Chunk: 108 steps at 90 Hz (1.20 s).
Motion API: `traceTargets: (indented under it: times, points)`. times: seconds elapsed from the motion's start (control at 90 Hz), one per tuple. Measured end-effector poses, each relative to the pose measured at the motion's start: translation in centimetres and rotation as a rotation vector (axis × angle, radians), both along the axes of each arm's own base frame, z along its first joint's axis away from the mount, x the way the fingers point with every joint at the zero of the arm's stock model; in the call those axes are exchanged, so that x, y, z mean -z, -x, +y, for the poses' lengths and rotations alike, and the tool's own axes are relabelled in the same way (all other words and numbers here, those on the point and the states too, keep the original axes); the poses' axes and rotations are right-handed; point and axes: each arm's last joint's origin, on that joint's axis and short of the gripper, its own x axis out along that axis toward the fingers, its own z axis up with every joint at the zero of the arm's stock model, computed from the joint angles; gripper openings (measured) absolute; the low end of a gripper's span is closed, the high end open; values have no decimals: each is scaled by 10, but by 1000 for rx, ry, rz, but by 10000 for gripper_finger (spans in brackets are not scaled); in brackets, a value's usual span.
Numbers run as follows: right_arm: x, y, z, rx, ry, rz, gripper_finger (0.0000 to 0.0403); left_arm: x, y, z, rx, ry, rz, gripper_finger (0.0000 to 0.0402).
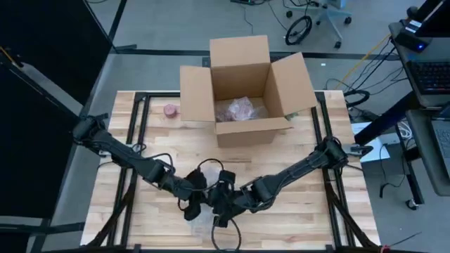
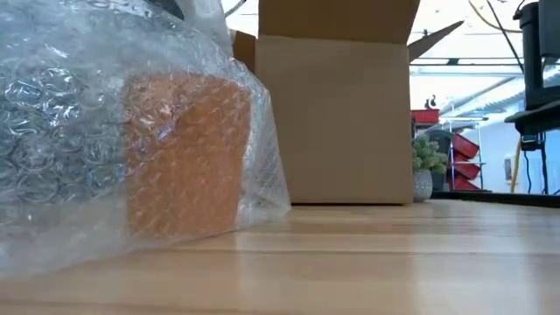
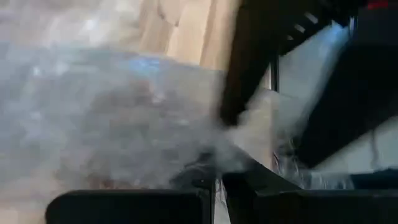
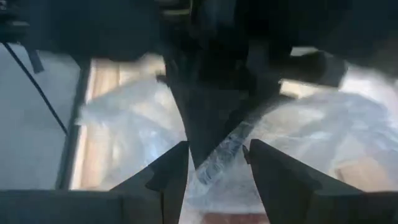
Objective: Wrap mug
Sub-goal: Wrap the orange cup with the bubble wrap
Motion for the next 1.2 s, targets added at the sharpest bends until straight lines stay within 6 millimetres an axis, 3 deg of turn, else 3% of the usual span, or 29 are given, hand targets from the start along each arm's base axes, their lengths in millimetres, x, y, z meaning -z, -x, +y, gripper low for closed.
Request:
traceTargets:
  times: [0.256,0.7,0.8,0.967,1.2]
  points:
    - [7,-2,-5,-10,76,-7,146,0,1,-1,163,-96,-39,11]
    - [30,-17,-17,-64,142,54,136,3,3,0,206,-141,-27,125]
    - [31,-17,-16,-65,138,57,108,3,2,0,205,-141,-27,134]
    - [32,-15,-13,-94,123,77,14,3,2,0,183,-124,-24,135]
    - [42,-6,-12,-111,97,187,1,-12,12,4,120,7,29,135]
